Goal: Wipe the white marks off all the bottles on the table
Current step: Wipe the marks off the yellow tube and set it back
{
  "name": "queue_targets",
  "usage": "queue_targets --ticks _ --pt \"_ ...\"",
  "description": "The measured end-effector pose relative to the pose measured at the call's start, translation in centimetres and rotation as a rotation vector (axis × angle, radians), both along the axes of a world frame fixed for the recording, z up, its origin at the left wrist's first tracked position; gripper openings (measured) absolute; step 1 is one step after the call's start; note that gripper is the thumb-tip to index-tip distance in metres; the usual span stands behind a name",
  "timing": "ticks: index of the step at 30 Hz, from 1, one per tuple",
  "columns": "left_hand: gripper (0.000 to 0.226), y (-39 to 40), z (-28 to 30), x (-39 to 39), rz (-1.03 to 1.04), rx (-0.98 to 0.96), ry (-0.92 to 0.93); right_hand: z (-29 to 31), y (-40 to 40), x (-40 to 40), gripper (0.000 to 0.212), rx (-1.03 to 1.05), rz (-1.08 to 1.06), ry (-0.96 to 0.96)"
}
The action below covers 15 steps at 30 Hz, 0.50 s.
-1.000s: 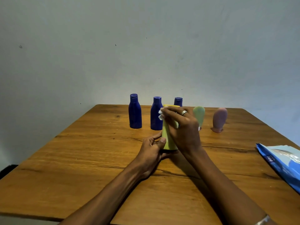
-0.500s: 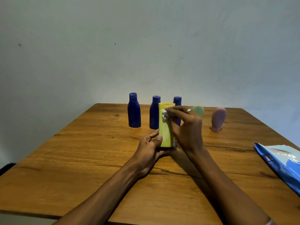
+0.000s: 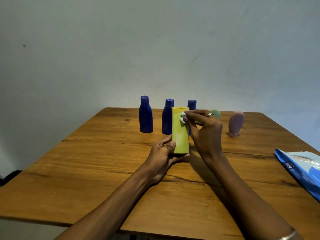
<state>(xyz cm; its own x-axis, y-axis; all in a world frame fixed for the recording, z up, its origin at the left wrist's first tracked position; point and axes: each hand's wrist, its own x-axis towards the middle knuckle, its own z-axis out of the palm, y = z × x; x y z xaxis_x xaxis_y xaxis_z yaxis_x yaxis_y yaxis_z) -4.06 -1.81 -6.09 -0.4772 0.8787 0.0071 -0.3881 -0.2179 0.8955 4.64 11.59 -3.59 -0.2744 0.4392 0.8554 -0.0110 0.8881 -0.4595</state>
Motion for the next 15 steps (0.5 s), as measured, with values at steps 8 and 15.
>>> queue_targets --ticks 8,15 --pt "0.031 0.1 0.0 -0.4 0.069 0.026 -0.048 -0.5 -1.6 -0.4 0.024 0.091 0.159 -0.305" --pt "0.034 0.2 -0.2 0.0 0.040 -0.019 0.106 0.0 -0.5 0.2 0.031 0.030 0.046 -0.059"
